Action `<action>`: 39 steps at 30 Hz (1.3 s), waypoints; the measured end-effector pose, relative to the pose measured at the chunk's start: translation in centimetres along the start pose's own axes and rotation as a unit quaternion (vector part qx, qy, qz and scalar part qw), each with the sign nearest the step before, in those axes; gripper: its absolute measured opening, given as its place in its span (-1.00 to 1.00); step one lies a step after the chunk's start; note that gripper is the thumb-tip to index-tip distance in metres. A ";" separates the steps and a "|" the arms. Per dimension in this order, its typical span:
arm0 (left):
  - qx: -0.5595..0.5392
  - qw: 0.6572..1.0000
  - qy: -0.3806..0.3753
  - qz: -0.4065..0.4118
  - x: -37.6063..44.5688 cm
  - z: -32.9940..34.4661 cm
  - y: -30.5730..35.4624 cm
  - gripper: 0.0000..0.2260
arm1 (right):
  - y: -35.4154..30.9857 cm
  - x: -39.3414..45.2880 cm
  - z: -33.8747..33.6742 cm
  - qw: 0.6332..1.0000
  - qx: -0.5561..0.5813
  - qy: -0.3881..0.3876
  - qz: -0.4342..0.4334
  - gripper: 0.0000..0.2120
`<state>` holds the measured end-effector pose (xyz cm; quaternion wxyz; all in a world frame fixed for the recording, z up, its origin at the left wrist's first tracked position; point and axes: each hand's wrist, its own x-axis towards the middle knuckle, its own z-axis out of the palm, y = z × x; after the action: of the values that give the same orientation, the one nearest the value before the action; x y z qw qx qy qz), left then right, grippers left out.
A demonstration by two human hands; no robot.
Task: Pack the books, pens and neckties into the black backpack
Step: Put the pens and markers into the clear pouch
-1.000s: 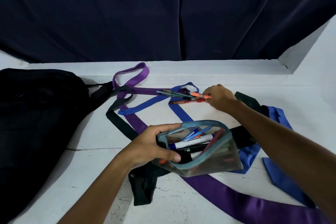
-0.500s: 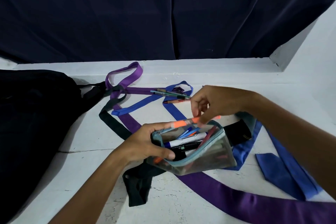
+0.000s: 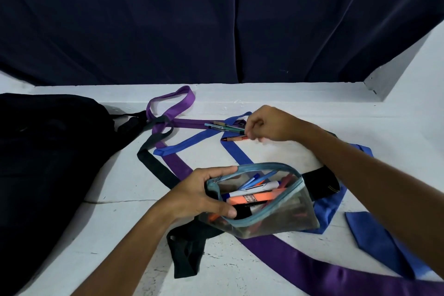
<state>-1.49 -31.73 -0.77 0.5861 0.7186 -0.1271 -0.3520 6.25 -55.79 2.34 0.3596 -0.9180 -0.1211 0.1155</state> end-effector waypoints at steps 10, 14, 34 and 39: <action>-0.017 1.000 -0.014 -0.001 0.2 -0.2 -0.5 -0.23 | 2.8 5.5 3.8 0.939 -0.338 0.049 0.026 -0.77; -0.014 1.000 -0.016 0.001 0.2 -0.2 -0.6 -0.25 | 2.8 5.5 3.9 0.928 -0.368 0.040 0.034 -0.82; 0.002 1.000 -0.003 -0.005 -0.3 -0.1 0.0 -0.23 | 0.1 -2.9 -3.0 0.991 0.100 -0.079 0.039 -0.89; -0.008 1.000 -0.024 -0.002 -0.2 0.0 0.3 -0.31 | -1.7 -5.3 -5.1 0.974 -0.072 -0.213 0.030 -0.80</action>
<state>-1.61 -31.72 -0.40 0.5878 0.7057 -0.1371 -0.3712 2.48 -59.40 7.80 0.2551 -0.8988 -0.1751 0.3106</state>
